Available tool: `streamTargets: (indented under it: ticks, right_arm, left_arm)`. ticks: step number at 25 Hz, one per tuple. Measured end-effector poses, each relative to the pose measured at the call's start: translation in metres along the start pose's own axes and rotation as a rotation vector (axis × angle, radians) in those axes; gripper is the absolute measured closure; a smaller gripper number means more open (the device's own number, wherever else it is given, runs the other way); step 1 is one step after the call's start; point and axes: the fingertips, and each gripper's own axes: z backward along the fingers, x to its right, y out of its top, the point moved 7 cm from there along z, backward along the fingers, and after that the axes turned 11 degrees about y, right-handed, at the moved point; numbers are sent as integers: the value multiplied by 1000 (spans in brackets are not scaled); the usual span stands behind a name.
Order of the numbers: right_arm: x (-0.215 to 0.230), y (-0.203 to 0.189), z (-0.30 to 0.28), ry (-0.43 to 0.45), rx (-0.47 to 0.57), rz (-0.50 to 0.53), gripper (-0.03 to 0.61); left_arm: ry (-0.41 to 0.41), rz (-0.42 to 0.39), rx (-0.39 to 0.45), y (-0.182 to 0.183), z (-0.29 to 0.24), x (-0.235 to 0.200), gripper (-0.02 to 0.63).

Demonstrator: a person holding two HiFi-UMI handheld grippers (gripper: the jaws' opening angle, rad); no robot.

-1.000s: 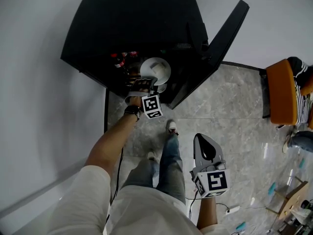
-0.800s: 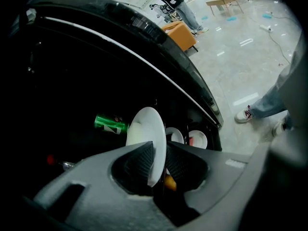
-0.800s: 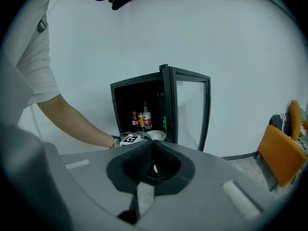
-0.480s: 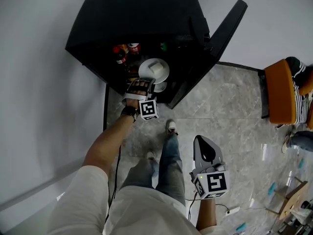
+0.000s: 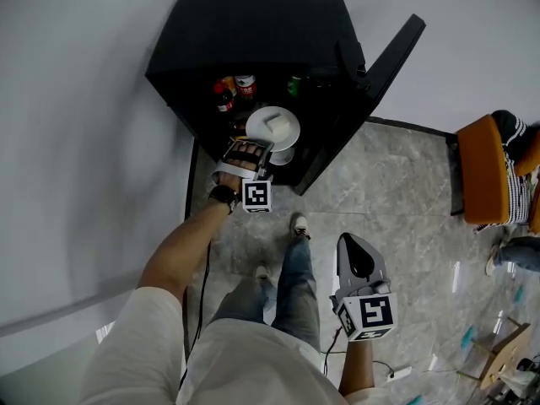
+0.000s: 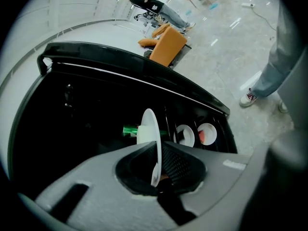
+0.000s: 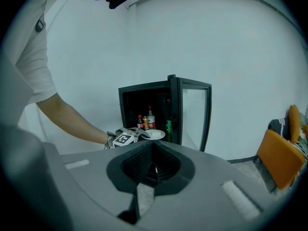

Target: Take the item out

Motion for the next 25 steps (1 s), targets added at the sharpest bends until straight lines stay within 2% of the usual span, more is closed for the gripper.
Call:
streamTargets:
  ticks: [7, 11, 14, 22, 25]
  right_arm:
    - [-3, 42, 8, 10, 64, 23, 571]
    - [-7, 65, 12, 9, 81, 63, 571]
    - [-12, 80, 15, 9, 94, 84, 571]
    - [-25, 114, 29, 7, 114, 147, 571]
    - [-36, 124, 36, 19, 137, 165, 571]
  left_arm:
    - [-12, -26, 38, 12, 60, -48, 598]
    - [32, -35, 95, 29, 98, -81, 598]
    - [30, -27, 121, 40, 126, -103, 598]
    - [21, -5, 144, 54, 192, -144, 597]
    - [54, -20, 152, 58, 221, -160, 595]
